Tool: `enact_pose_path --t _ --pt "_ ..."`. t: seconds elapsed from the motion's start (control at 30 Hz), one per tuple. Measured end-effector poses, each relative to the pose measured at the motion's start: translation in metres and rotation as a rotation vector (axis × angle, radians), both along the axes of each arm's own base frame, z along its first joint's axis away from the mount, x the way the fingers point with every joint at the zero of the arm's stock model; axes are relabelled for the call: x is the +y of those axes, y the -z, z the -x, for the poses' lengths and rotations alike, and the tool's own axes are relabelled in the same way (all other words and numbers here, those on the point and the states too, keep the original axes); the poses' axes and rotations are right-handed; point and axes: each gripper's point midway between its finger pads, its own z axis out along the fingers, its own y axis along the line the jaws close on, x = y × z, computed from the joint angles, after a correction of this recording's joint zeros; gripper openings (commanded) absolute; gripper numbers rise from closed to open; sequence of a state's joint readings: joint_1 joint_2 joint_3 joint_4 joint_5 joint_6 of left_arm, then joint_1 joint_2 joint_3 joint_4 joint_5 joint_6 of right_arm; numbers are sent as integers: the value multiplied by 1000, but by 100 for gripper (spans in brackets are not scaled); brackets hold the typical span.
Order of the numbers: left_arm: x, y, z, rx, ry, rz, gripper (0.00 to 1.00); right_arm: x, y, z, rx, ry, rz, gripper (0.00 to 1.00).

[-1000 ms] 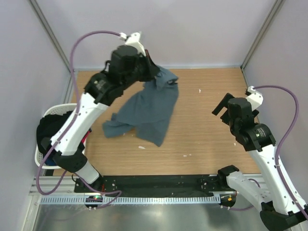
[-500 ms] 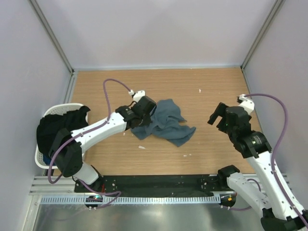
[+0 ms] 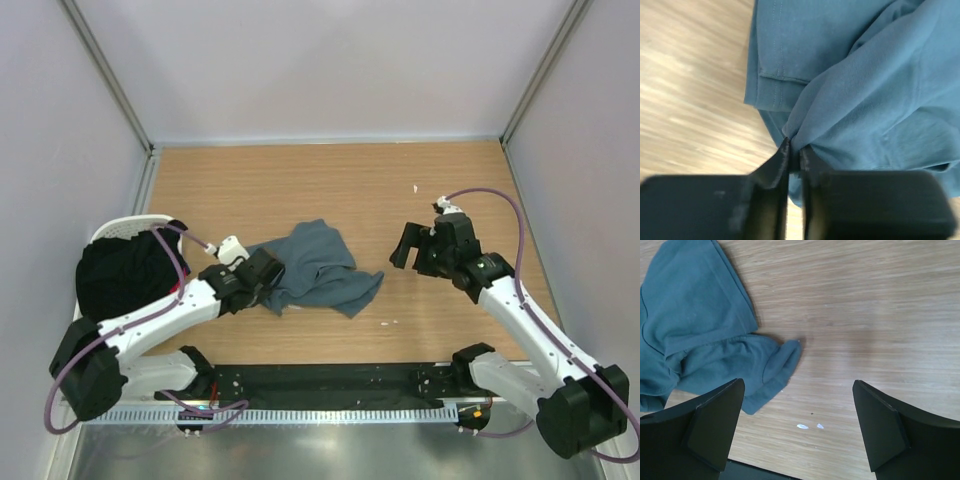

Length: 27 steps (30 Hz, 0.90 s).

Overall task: Fold and stack the t-shirts
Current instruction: Move the tshirt to the center of the board, then flatten the tshirt out

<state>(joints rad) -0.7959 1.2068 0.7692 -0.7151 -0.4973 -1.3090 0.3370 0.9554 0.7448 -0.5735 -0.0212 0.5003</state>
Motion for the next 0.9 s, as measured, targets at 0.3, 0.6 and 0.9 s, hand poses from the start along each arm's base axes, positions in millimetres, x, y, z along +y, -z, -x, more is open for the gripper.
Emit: enact_pose_path --t 0.3,0.6,0.9 --pt "23 -11 16 -32 14 -8 62 40 19 -19 37 -90 -32 93" --pt "-25 -52 28 -89 296 -1 63 93 48 -34 90 -134 -109 81" --pt "-40 -15 55 -5 425 -72 62 125 69 -50 124 -143 -157 68"
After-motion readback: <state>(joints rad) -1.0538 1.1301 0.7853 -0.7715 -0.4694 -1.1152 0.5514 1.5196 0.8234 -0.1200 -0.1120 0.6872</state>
